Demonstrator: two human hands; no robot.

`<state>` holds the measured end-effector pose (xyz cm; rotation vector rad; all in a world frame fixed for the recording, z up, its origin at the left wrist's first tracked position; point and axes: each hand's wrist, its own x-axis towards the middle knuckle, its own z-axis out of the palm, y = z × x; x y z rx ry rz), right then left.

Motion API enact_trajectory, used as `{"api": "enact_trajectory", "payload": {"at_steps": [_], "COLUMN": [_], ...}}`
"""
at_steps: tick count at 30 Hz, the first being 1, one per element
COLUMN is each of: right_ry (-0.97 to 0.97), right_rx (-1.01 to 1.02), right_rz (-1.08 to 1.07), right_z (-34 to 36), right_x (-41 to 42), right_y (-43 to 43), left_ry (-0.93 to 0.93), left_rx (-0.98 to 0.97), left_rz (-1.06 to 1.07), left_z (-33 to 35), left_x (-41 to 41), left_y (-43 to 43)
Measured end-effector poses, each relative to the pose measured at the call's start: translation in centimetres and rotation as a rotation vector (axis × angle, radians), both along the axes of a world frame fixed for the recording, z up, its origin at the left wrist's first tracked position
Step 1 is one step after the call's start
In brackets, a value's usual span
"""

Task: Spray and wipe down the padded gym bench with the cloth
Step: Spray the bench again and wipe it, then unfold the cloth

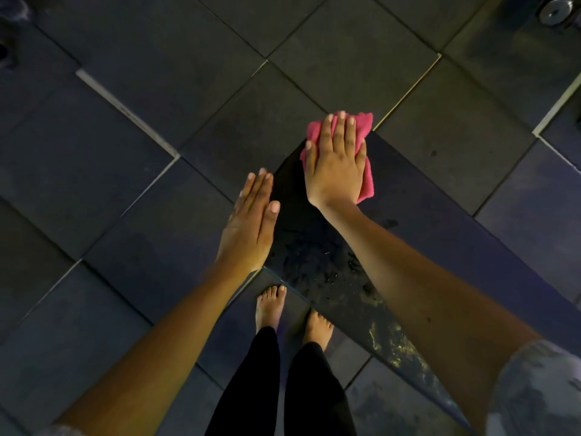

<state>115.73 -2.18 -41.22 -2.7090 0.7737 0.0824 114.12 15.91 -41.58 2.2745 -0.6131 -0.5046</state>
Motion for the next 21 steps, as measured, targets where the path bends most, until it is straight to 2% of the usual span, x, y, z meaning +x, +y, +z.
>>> {"api": "enact_trajectory", "payload": {"at_steps": [4,8,12,15,21], "right_ry": [-0.038,-0.051,-0.075,-0.050,-0.042], "right_rx": [0.025,0.040,0.047,0.084,0.159], "right_rz": [0.191,0.417,0.592,0.722,1.032], "right_z": [0.5,0.3,0.6,0.8,1.2], "right_x": [-2.4,-5.1,-6.8,-8.0,-9.7], "right_y": [0.6,2.5,4.6,5.5,4.6], "left_ry": [0.366,0.668,0.845,0.889,0.784], "left_rx": [-0.246,-0.489,-0.634,-0.659,-0.537], "left_rz": [0.397,0.579,0.664,0.684,0.645], "left_z": [0.4,1.2,1.6,2.2,2.9], "left_x": [-0.8,0.2,1.3,1.3,0.4], "left_y": [0.2,0.3,0.5,1.2,1.5]}}
